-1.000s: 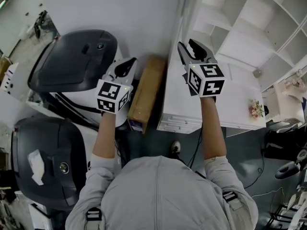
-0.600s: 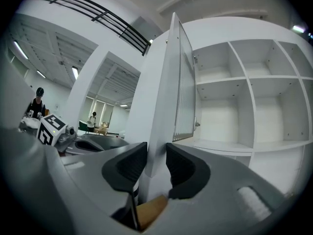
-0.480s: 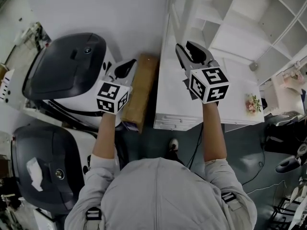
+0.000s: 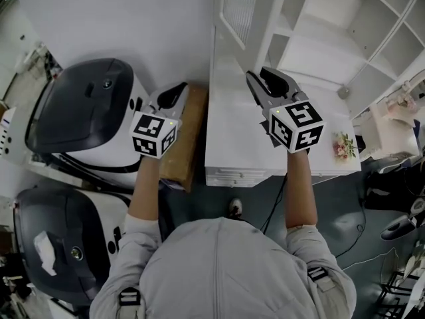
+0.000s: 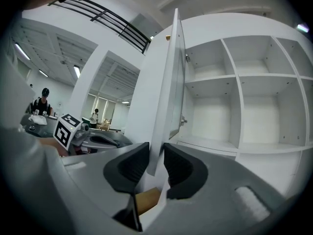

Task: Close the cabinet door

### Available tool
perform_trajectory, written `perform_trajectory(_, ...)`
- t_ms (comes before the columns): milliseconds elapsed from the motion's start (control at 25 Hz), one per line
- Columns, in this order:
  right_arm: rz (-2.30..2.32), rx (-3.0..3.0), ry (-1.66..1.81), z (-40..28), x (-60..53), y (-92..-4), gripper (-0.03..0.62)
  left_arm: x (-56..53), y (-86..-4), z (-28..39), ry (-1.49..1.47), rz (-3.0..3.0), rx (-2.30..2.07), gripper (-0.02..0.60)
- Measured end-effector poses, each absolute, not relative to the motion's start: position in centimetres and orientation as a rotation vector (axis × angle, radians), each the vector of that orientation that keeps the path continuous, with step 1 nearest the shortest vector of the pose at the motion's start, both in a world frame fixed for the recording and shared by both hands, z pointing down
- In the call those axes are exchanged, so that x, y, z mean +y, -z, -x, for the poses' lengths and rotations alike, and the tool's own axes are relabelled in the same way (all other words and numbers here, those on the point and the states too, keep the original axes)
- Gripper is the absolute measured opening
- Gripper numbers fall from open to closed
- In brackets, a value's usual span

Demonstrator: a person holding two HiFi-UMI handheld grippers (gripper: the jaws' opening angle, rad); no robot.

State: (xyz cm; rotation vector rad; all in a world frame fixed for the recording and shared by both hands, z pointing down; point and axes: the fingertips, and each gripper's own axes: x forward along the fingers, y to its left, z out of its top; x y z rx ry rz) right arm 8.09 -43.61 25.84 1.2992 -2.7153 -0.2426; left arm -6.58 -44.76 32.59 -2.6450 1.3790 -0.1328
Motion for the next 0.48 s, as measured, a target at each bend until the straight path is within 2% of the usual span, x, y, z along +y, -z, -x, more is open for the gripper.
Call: perform_trajectory(480, -1.398, -2.662, 0.202, -15.9, -47.7, -25.7, 0.081, -47.9, -32.0, -0.8, 0.076, 2.733, 1.276, 0.018)
